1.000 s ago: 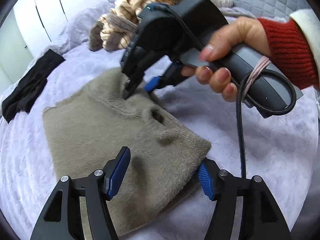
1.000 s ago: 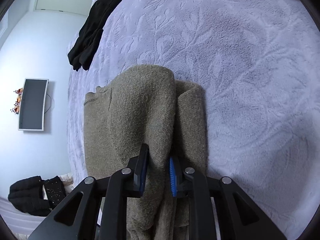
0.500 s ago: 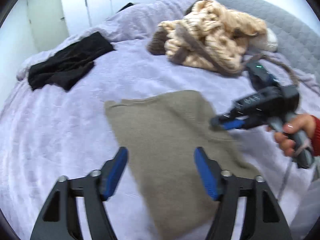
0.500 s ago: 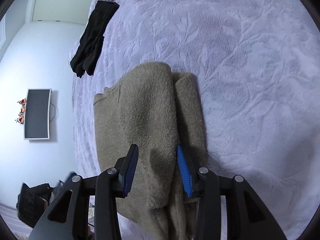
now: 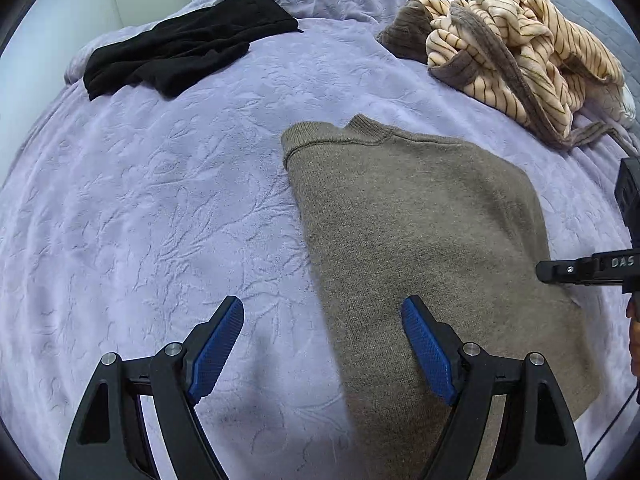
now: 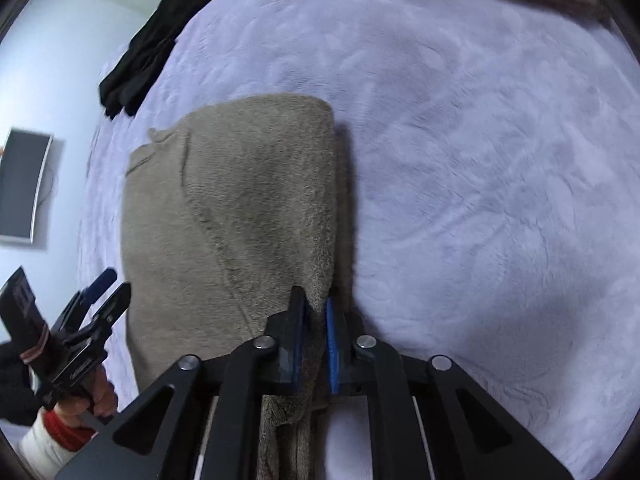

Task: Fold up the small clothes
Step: 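Press and straighten the folded sweater edge with both tools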

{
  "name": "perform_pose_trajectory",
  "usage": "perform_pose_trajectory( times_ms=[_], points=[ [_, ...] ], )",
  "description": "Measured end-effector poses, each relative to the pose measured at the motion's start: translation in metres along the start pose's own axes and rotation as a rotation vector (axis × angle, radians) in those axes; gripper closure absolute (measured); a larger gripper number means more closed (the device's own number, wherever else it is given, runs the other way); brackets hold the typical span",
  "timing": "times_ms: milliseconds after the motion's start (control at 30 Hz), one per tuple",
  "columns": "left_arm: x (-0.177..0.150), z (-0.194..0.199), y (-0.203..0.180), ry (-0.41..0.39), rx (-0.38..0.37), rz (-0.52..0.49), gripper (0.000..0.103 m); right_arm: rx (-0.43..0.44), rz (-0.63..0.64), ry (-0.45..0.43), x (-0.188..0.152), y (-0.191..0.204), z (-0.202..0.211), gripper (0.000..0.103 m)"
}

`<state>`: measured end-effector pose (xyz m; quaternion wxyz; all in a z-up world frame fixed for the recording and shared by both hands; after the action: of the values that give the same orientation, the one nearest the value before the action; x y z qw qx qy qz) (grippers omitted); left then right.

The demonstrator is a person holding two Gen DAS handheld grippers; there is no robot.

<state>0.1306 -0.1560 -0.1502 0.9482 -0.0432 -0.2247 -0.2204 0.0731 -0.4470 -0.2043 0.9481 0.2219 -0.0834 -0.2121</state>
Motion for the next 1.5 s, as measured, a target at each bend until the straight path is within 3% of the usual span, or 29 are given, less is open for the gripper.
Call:
perform_pose_trajectory(
  times_ms=[33,100,300,367,433,500,567,600,667,700,867,1133,1167,1200,1267,1367,1433,1500],
  points=[
    [0.0,0.0,0.001,0.0,0.0,-0.003,0.021,0.016,-0.044,-0.006,-0.002,-0.006,0.003,0.076],
    [0.0,0.0,0.002,0.004,-0.005,-0.004,0.021,0.011,-0.088,-0.01,-0.007,-0.013,0.013,0.062],
    [-0.001,0.001,0.0,-0.001,0.012,-0.027,0.021,0.135,-0.031,-0.027,-0.042,0.007,0.056,0.063],
    [-0.001,0.001,-0.001,-0.004,0.022,-0.037,0.021,0.195,0.019,-0.012,-0.058,0.025,0.06,0.076],
    [-0.001,-0.001,-0.001,-0.002,0.022,-0.034,0.021,0.169,0.057,0.016,-0.071,0.035,0.051,0.076],
    [-0.002,-0.002,0.001,0.002,0.017,-0.028,0.02,0.076,0.052,0.058,-0.081,0.026,0.031,0.076],
    [-0.002,-0.002,0.001,0.009,0.014,-0.025,0.02,0.045,-0.031,0.085,-0.09,0.005,0.013,0.086],
    [-0.002,0.0,0.001,0.013,0.018,-0.025,0.02,0.033,-0.078,0.084,-0.097,-0.008,0.012,0.086],
    [-0.002,0.005,0.001,0.021,0.014,-0.024,0.02,0.047,-0.152,0.094,-0.105,-0.024,0.011,0.072],
    [-0.003,0.007,0.002,0.03,0.008,-0.019,0.02,0.067,-0.177,0.096,-0.11,-0.028,0.013,0.072],
    [-0.019,0.02,0.012,0.119,-0.12,0.065,0.02,0.039,-0.118,0.107,-0.124,-0.022,0.013,0.069],
    [-0.078,0.014,0.001,0.362,-0.358,0.119,0.021,0.137,-0.199,0.112,-0.141,-0.041,0.024,0.055],
    [-0.085,0.011,-0.001,0.379,-0.363,0.12,0.028,0.147,-0.21,0.118,-0.144,-0.041,0.023,0.055],
    [-0.088,0.011,-0.004,0.379,-0.374,0.118,0.05,0.16,-0.217,0.121,-0.149,-0.045,0.026,0.056],
    [-0.091,0.011,-0.006,0.372,-0.398,0.12,0.061,0.186,-0.194,0.108,-0.15,-0.038,0.032,0.075],
    [-0.095,0.009,-0.007,0.35,-0.377,0.108,0.061,0.133,-0.15,0.101,-0.151,-0.033,0.03,0.076],
    [-0.098,0.006,-0.005,0.357,-0.375,0.133,0.059,0.128,-0.205,0.118,-0.155,-0.043,0.02,0.076],
    [-0.098,0.007,-0.004,0.363,-0.361,0.151,0.049,0.14,-0.236,0.117,-0.154,-0.045,0.013,0.076]
  ],
)
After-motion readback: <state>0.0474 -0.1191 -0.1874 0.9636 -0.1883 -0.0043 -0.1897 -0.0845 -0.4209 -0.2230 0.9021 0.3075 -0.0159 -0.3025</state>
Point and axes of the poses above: each gripper's, at about its wrist camera, not at the fingertips, and z roughly against the way its jaws point, y to its left, x to its top, the point moved 3 cm from there along -z, roughly the way its jaws point, and after that the axes turned 4 degrees about -x, right-handed, at the moved point
